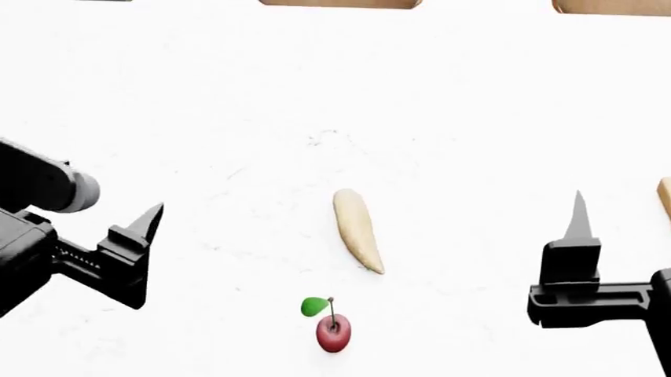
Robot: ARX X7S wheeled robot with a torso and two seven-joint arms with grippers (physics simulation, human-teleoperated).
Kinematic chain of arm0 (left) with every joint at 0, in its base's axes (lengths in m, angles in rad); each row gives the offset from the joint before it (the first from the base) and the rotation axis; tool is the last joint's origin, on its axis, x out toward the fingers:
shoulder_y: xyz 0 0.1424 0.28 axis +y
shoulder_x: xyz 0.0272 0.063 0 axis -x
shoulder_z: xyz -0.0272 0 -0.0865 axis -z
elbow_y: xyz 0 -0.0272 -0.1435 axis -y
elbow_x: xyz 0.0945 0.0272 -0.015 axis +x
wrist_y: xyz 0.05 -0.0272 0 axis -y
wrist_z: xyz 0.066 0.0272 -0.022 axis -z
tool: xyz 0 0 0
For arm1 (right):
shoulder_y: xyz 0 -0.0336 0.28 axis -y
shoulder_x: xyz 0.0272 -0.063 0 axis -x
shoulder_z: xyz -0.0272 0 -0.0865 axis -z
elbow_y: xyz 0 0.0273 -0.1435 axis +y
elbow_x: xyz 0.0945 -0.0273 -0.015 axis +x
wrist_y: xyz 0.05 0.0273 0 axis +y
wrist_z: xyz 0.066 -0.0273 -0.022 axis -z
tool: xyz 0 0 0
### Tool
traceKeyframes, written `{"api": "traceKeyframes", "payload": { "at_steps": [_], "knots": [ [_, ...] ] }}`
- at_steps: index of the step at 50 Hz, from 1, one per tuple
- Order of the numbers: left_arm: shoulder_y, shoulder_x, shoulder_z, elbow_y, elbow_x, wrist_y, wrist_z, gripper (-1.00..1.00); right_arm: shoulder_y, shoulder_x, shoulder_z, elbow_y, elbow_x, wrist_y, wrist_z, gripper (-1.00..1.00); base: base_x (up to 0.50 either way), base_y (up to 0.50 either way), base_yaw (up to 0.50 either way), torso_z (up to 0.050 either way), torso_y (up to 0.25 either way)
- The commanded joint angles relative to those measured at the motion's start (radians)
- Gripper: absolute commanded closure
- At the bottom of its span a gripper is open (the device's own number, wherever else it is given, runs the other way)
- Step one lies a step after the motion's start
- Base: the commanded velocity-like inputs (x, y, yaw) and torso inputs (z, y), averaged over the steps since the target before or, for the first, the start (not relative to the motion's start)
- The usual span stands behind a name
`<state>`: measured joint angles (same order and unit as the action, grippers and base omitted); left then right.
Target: Place the cherry and the sweet potato on separate cutting boards.
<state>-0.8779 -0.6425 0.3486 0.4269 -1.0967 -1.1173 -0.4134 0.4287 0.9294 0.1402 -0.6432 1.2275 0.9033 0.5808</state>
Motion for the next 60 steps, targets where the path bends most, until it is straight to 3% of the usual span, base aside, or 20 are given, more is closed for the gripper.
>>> {"api": "traceKeyframes", "payload": {
  "at_steps": [1, 15, 21, 35, 47, 60],
  "knots": [
    [0.072, 0.099, 0.033, 0.095, -0.087, 0.015, 0.084, -1.00, -0.007, -0.017, 0.028, -0.009, -0.001, 0.000, -0.017, -1.00, 0.00, 0.00, 0.00, 0.000, 0.000],
    [0.116, 0.178, 0.156, 0.093, 0.001, 0.052, 0.120, -1.00, -0.033, -0.017, 0.039, -0.012, -0.004, -0.013, -0.024, -1.00, 0.00, 0.00, 0.00, 0.000, 0.000],
    [0.118, 0.175, 0.134, 0.118, -0.063, 0.032, 0.100, -1.00, -0.024, -0.026, 0.013, -0.006, -0.018, -0.011, -0.031, -1.00, 0.00, 0.00, 0.00, 0.000, 0.000],
    [0.088, 0.279, 0.237, 0.008, 0.018, 0.047, 0.126, -1.00, -0.042, -0.045, 0.001, -0.005, -0.038, -0.030, -0.041, -1.00, 0.00, 0.00, 0.00, 0.000, 0.000],
    [0.058, 0.369, 0.259, -0.115, 0.041, 0.075, 0.134, -1.00, -0.094, -0.050, 0.033, -0.007, -0.039, -0.057, -0.056, -1.00, 0.00, 0.00, 0.00, 0.000, 0.000],
    [0.057, 0.392, 0.322, -0.246, 0.132, 0.128, 0.177, -1.00, -0.112, -0.047, 0.050, -0.027, -0.024, -0.063, -0.050, -1.00, 0.00, 0.00, 0.00, 0.000, 0.000]
  ]
}}
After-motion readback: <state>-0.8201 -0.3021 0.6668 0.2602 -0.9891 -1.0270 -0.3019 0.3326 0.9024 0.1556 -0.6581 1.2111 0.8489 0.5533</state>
